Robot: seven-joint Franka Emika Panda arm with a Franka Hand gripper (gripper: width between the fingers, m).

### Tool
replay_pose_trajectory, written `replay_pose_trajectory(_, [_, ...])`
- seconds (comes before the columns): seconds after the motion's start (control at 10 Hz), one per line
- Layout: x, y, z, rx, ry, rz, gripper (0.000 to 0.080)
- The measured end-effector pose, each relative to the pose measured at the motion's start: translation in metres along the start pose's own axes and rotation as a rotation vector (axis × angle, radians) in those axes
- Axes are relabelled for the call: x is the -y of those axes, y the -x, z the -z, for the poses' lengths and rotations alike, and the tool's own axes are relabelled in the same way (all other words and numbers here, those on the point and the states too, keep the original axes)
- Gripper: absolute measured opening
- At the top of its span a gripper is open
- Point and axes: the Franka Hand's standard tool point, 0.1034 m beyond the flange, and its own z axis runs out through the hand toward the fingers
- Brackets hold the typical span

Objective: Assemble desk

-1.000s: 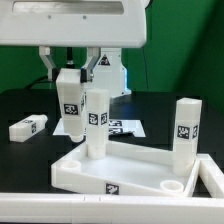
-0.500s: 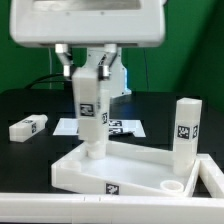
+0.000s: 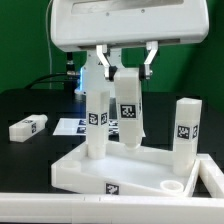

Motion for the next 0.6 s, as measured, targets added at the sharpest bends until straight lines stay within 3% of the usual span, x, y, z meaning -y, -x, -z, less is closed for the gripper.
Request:
replay_pose_trajectory(0.1, [0.002,0.001,-0.001,0.000,0.000,0.003,0.0290])
replay_pose_trajectory(0.2, [0.016,0.005,-0.004,0.001,-0.002,0.026,0.0290])
replay_pose_trajectory(0.4, [0.044,-0.004,-0.015,-0.007,-0.007,0.074,0.0290])
replay_pose_trajectory(0.6, [0.050,-0.009,-0.016,-0.015,-0.013,0.076,0.0290])
